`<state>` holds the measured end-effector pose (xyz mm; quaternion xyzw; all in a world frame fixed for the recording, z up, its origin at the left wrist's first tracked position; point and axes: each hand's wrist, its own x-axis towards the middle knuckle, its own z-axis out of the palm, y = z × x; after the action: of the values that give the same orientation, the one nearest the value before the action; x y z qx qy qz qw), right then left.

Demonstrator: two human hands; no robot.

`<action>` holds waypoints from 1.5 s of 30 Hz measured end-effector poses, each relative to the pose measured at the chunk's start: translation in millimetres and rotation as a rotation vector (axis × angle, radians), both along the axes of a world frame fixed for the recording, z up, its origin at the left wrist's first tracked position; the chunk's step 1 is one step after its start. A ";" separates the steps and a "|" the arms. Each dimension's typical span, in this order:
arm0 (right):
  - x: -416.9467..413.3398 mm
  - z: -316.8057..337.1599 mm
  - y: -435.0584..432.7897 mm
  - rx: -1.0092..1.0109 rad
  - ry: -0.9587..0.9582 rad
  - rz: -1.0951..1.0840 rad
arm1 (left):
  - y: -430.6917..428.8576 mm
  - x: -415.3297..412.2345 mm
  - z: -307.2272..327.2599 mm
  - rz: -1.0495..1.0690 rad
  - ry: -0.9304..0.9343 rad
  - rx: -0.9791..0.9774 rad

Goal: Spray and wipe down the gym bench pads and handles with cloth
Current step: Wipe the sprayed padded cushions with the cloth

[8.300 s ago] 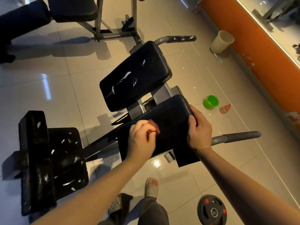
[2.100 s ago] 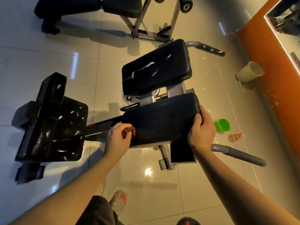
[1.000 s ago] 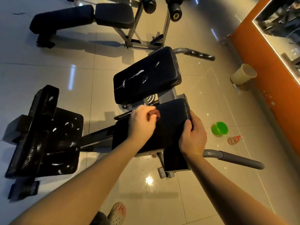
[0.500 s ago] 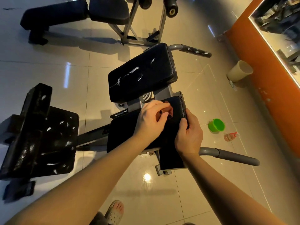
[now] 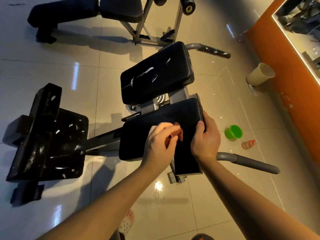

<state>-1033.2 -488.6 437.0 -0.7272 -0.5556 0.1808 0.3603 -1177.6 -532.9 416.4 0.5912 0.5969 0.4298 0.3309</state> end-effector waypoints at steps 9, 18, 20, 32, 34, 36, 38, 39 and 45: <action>2.9 -0.8 0.7 -0.013 0.013 -0.015 | 15.1 -93.5 -74.9 0.291 0.018 -0.374; 2.0 0.0 -0.1 0.001 0.015 -0.010 | -12.4 -13.8 -5.8 -0.089 0.017 0.017; 1.7 -1.1 0.6 -0.007 0.009 -0.015 | -25.8 -50.5 -39.8 -0.004 0.076 -0.061; 0.0 1.9 -1.0 0.004 -0.003 -0.012 | -8.5 0.5 3.0 -0.098 -0.022 0.035; 1.1 0.8 -0.3 -0.007 0.008 -0.011 | -28.4 -22.8 -20.6 -0.104 0.050 0.069; 1.5 -0.1 0.0 -0.016 0.017 -0.014 | -39.3 -57.1 -51.9 0.029 0.079 -0.035; 1.8 -0.3 0.7 -0.009 0.009 -0.015 | -28.1 -81.9 -72.5 0.170 0.054 -0.191; 1.8 -0.6 0.6 -0.006 0.005 -0.013 | -18.4 -82.1 -72.1 0.220 0.058 -0.242; 0.8 3.1 -1.5 0.032 0.009 0.018 | 28.9 13.5 8.8 0.081 -0.022 -0.056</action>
<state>-1032.5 -490.1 440.1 -0.7154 -0.5634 0.1784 0.3727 -1164.1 -504.0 425.2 0.5523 0.6286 0.4322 0.3362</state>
